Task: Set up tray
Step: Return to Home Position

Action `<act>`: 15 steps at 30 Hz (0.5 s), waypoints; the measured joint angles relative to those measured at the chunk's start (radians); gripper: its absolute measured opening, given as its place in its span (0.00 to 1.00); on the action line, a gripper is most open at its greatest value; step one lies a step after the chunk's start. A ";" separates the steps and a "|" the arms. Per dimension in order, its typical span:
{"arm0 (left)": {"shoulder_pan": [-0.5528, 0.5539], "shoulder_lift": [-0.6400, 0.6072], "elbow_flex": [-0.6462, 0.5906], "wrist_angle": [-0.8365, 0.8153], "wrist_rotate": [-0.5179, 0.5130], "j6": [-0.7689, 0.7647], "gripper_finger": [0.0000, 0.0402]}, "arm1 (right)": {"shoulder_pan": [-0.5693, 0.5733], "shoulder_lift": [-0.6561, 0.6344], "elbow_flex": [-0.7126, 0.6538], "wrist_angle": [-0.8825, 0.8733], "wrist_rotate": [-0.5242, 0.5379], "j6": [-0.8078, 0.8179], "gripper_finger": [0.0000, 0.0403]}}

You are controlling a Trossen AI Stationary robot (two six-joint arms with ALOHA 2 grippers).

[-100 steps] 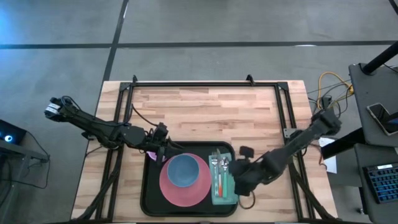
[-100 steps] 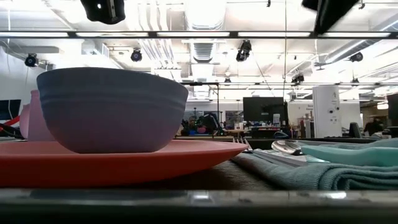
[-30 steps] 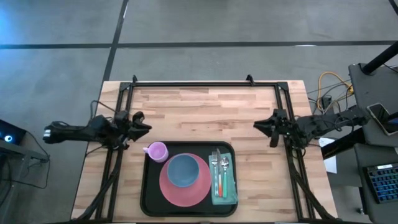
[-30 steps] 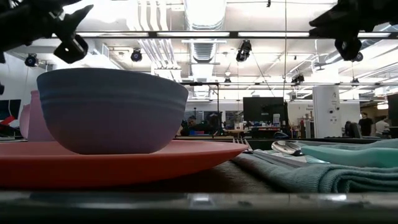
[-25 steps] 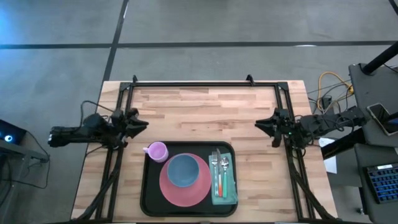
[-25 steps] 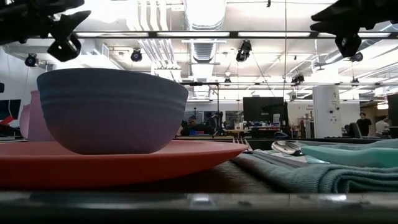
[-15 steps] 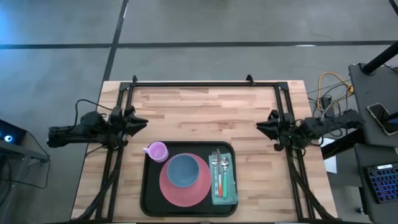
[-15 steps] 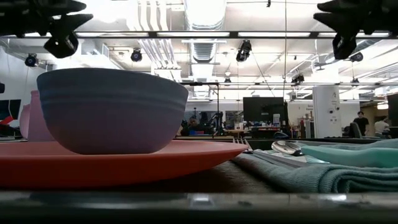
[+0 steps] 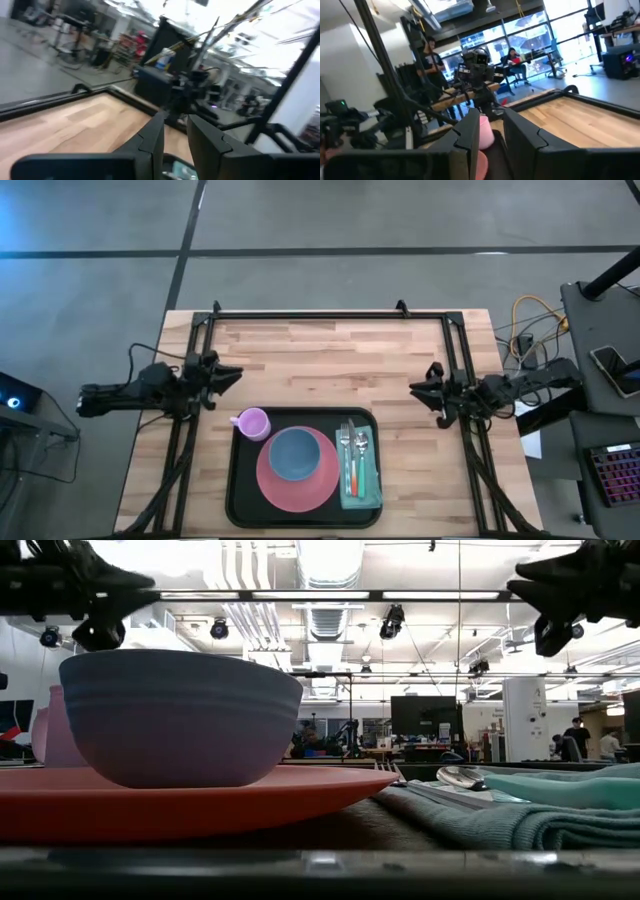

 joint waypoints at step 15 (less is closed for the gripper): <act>-0.001 0.049 -0.049 -0.010 -0.061 0.000 0.17 | 0.000 0.021 0.000 -0.040 0.001 -0.091 0.19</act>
